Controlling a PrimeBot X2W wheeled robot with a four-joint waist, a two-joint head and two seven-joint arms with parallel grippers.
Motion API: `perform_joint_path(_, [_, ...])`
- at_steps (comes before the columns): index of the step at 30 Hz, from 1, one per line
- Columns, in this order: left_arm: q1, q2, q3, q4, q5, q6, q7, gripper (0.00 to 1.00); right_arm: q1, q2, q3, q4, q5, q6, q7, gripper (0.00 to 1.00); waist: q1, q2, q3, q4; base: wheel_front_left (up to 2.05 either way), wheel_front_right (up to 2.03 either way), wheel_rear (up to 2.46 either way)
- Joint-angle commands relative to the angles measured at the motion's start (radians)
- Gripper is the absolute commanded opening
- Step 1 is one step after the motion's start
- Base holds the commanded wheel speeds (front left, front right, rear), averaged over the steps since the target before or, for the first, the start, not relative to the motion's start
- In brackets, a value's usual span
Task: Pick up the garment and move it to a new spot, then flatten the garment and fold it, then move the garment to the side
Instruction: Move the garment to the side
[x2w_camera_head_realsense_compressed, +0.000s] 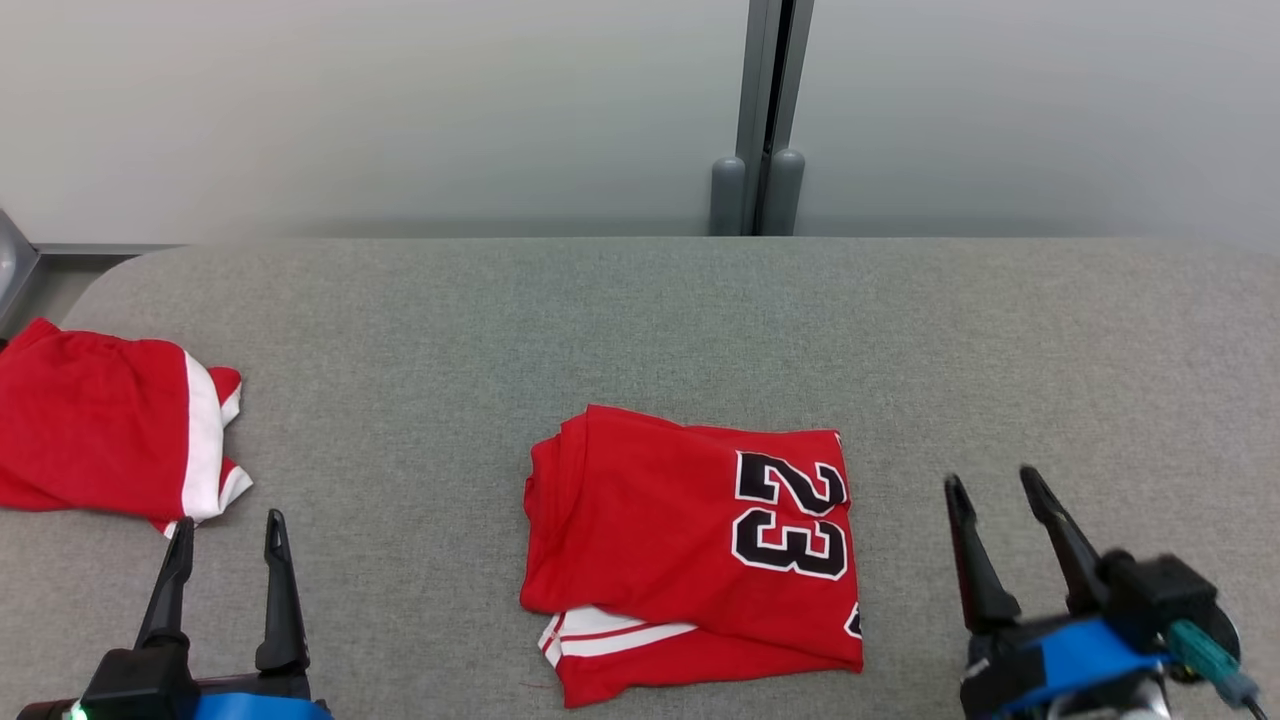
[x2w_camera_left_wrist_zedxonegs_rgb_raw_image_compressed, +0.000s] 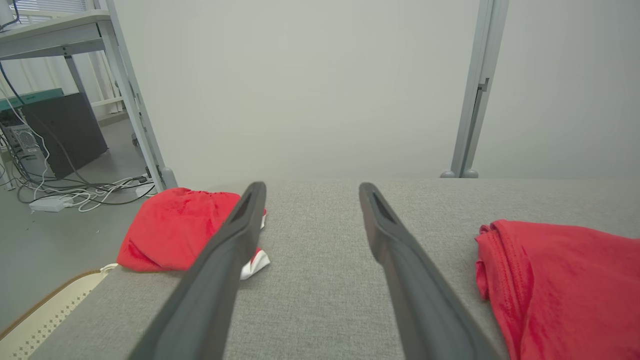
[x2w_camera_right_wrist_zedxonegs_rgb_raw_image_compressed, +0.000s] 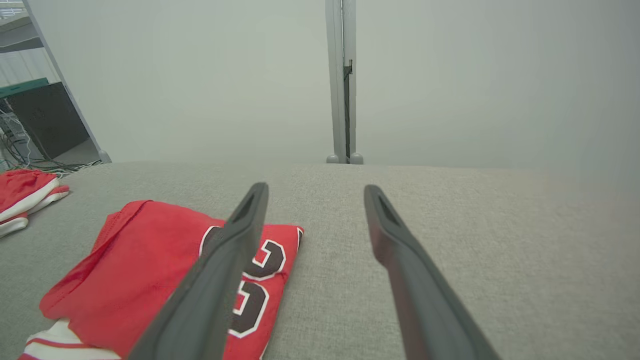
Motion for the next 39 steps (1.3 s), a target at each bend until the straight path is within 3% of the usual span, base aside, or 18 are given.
perform_joint_path(1, [-0.016, 0.008, 0.002, -0.005, -0.004, 0.003, 0.000, 1.00, -0.047, -0.001, 0.016, 0.006, -0.017, 0.000, 0.018, 1.00, 0.0000, 0.0000, 0.008, 0.001, 0.00, 0.00, 0.00])
perform_joint_path(12, [-0.072, 0.008, -0.017, 0.001, -0.016, 0.008, -0.008, 1.00, -0.261, -0.042, 0.141, 0.213, -0.008, 0.000, 0.167, 1.00, 0.0000, 0.0000, 0.075, 0.025, 0.00, 0.00, 0.00])
perform_joint_path(23, [-0.097, 0.002, -0.024, 0.034, -0.033, 0.015, -0.029, 1.00, -0.291, -0.033, 0.174, 0.440, -0.001, 0.000, 0.157, 1.00, 0.0000, 0.0000, 0.115, 0.038, 0.00, 0.00, 0.00])
perform_joint_path(30, [-0.114, 0.002, -0.032, 0.054, -0.037, 0.016, -0.038, 1.00, -0.324, -0.018, 0.261, 0.570, 0.047, 0.000, 0.137, 1.00, 0.0000, 0.0000, 0.124, 0.037, 0.00, 0.00, 0.00])
perform_joint_path(31, [-0.117, 0.003, -0.032, 0.058, -0.039, 0.015, -0.039, 1.00, -0.332, -0.015, 0.272, 0.586, 0.061, 0.001, 0.136, 0.72, 0.0000, 0.0000, 0.124, 0.037, 0.00, 0.00, 0.00])
perform_joint_path(32, [-0.121, 0.004, -0.034, 0.061, -0.040, 0.015, -0.041, 1.00, -0.341, -0.014, 0.283, 0.598, 0.070, 0.001, 0.134, 0.25, 0.0000, 0.0000, 0.125, 0.037, 0.00, 0.00, 0.00])
perform_joint_path(33, [-0.124, 0.005, -0.035, 0.064, -0.041, 0.013, -0.042, 1.00, -0.352, -0.013, 0.291, 0.609, 0.080, 0.001, 0.130, 0.00, 0.0000, 0.0000, 0.127, 0.037, 0.00, 0.00, 0.00])
perform_joint_path(39, [-0.145, 0.012, -0.041, 0.069, -0.046, 0.008, -0.047, 1.00, -0.467, -0.065, 0.327, 0.621, 0.105, 0.000, 0.076, 0.00, 0.0000, 0.0000, 0.160, 0.025, 0.00, 0.00, 0.00])
